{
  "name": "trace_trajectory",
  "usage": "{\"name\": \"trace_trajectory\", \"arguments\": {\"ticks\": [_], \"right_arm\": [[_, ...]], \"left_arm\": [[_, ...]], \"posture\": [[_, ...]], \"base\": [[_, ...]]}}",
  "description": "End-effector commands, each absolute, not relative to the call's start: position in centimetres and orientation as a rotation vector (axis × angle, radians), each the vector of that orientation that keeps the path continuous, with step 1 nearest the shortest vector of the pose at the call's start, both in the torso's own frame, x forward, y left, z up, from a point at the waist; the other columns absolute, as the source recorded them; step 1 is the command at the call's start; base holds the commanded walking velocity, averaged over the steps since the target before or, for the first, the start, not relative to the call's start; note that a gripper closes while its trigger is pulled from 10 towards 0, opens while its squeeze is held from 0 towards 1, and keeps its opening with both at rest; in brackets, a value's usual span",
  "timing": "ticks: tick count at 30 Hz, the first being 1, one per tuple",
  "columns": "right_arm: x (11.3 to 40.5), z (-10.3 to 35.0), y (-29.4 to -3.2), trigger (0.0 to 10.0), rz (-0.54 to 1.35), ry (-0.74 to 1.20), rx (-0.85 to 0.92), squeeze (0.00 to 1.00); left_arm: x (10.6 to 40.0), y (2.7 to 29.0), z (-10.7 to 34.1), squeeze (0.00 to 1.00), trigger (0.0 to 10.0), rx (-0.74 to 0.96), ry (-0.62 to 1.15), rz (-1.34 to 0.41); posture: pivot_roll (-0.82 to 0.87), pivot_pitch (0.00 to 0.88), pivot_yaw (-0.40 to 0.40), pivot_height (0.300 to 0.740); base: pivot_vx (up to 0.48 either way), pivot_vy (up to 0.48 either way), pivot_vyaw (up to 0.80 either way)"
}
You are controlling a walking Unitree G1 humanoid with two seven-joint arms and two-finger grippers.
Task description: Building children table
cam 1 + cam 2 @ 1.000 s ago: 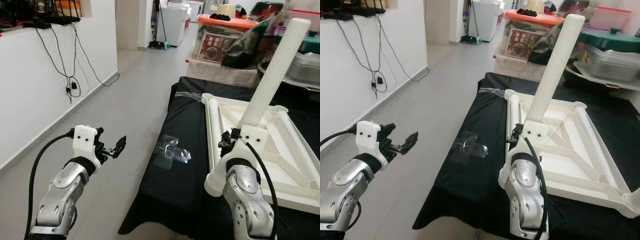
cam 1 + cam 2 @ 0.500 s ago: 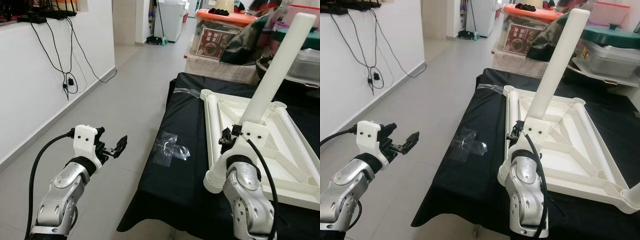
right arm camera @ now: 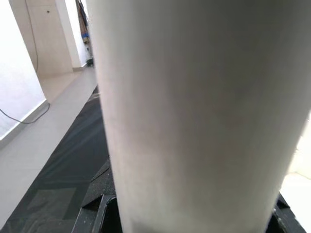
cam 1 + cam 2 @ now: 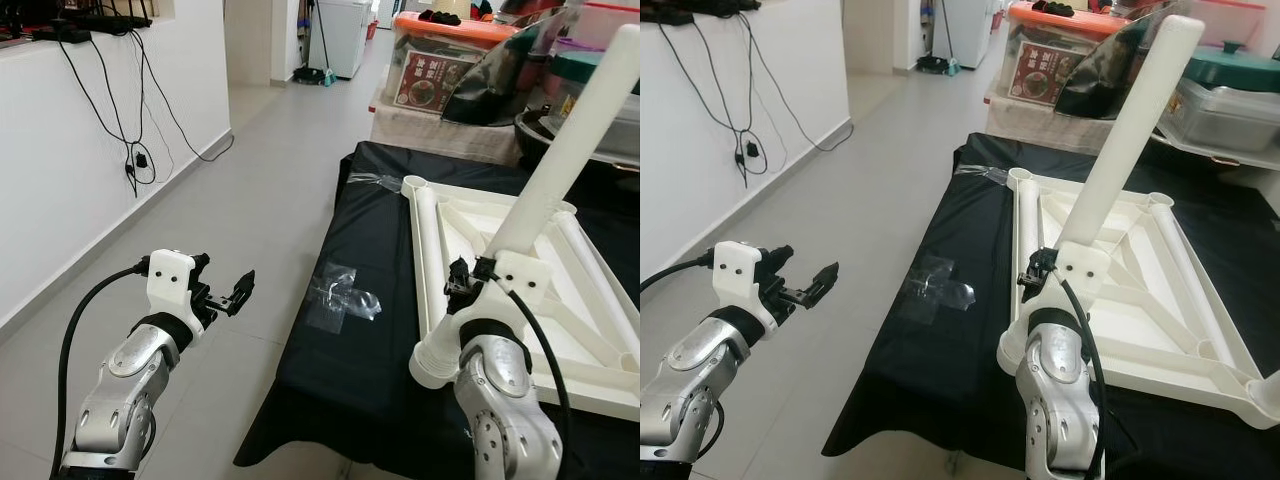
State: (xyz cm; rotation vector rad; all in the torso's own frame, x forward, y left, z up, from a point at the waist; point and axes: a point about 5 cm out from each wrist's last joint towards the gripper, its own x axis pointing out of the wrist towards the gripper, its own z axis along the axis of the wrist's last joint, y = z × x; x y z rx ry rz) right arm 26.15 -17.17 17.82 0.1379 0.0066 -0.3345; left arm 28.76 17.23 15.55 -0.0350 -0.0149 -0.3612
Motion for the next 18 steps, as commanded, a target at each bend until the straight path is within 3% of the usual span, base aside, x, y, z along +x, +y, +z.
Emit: {"name": "trace_trajectory", "arguments": {"ticks": [1,18], "right_arm": [[25.73,15.44,-17.11,10.0,-0.349,0.125,0.197,0.0],[25.54,16.14,-16.13,10.0,-0.245,0.067,0.181,0.0]], "left_arm": [[28.89,17.14,15.43,0.0,10.0,-0.028,-0.013,-0.363],[29.04,17.37,15.55,0.0,10.0,-0.017,-0.02,-0.353]], "posture": [[0.08,0.0,-0.052,0.74],[0.08,0.0,-0.05,0.74]], "base": [[0.0,0.0,0.0],[0.0,0.0,0.0]]}}
